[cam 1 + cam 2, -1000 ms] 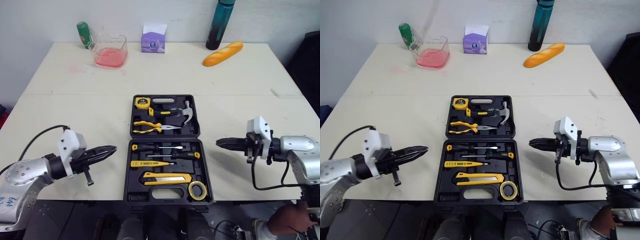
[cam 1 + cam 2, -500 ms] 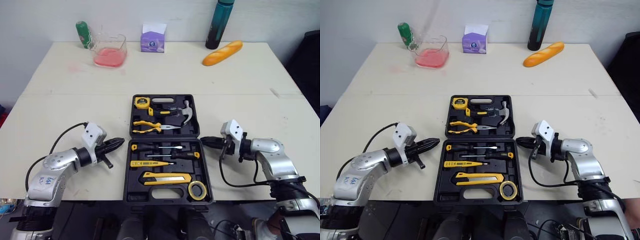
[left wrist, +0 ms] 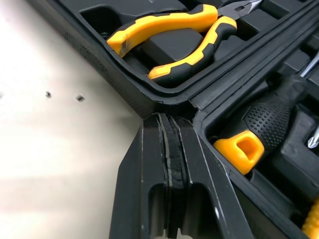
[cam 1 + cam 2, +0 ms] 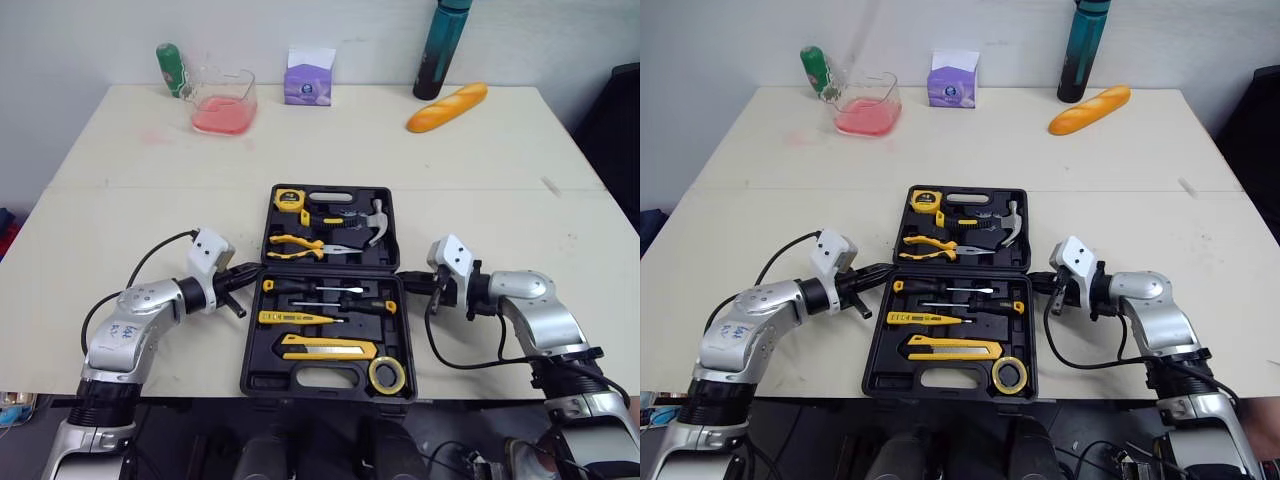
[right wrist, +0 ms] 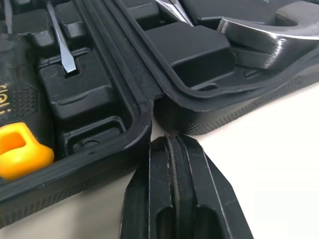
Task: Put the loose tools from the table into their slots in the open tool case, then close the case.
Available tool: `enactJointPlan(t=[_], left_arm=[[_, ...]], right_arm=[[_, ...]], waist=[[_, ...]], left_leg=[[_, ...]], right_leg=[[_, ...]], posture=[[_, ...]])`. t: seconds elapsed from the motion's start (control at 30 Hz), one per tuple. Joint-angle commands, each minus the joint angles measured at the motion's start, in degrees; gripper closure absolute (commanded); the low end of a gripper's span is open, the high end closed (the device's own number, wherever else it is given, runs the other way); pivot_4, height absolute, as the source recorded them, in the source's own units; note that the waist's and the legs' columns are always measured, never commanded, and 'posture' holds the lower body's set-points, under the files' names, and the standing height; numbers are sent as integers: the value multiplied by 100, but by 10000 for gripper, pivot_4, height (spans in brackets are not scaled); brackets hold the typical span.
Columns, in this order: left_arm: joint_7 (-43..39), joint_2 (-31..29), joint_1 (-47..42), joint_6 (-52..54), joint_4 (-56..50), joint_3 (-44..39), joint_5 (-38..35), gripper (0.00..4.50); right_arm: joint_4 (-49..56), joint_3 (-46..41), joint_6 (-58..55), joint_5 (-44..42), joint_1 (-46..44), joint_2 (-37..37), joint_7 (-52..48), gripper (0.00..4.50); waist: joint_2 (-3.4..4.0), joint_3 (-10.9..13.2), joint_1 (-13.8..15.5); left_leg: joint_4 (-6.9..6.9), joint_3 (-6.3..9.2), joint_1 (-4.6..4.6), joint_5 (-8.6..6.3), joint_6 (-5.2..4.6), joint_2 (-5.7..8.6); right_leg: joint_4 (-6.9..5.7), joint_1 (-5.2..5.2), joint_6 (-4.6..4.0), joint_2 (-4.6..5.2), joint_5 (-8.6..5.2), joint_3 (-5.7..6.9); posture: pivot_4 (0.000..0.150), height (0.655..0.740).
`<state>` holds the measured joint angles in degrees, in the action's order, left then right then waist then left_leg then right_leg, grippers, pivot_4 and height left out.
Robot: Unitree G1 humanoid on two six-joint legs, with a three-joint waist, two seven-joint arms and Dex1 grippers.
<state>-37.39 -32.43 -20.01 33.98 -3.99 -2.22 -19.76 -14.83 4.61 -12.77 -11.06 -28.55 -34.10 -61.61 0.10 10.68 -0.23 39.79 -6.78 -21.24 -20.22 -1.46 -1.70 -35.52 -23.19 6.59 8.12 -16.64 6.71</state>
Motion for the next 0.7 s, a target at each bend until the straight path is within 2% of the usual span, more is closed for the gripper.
enactJointPlan(t=[0.03,0.23,0.4,0.53,0.6,0.7], left_arm=[[-104,124,-158,-159,114,191,86,44338],[-158,201,-243,-340,473,189,221,44338],[177,185,-285,-447,686,54,470,44338],[26,-236,49,18,258,-357,232,44338],[2,-495,241,2,69,-618,213,38549],[-110,-722,350,107,-142,-966,-39,26829]], right_arm=[[-15,85,201,66,-367,122,18,45000],[-488,176,376,282,-692,264,-9,45000],[-626,176,367,301,-809,338,-44,45000],[-461,4,237,280,-722,16,-133,45000],[-317,-246,-349,19,-691,-131,-121,45000],[-172,-536,-653,-155,-748,-332,29,35788]], waist=[[0,0,-1],[0,0,-24],[0,0,-85],[0,0,-137],[0,0,-165],[0,1,-140]], left_leg=[[-1,-3,-3,0,0,0],[4,-10,-5,3,-1,0],[4,-11,-5,5,1,-2],[2,-10,-7,7,2,-2],[-6,-15,-7,6,3,-2],[-13,-17,-9,6,3,-3]], right_leg=[[-1,-6,0,0,0,-2],[-9,-12,0,-2,0,-7],[-12,-14,0,-3,0,-9],[-14,-17,0,-2,0,-9],[-12,-24,0,-1,0,-15],[-11,-29,-2,0,-1,-14]], posture=[[1500,7400],[1500,7400],[1500,7400],[1500,7400],[1500,7400],[1500,7400]])
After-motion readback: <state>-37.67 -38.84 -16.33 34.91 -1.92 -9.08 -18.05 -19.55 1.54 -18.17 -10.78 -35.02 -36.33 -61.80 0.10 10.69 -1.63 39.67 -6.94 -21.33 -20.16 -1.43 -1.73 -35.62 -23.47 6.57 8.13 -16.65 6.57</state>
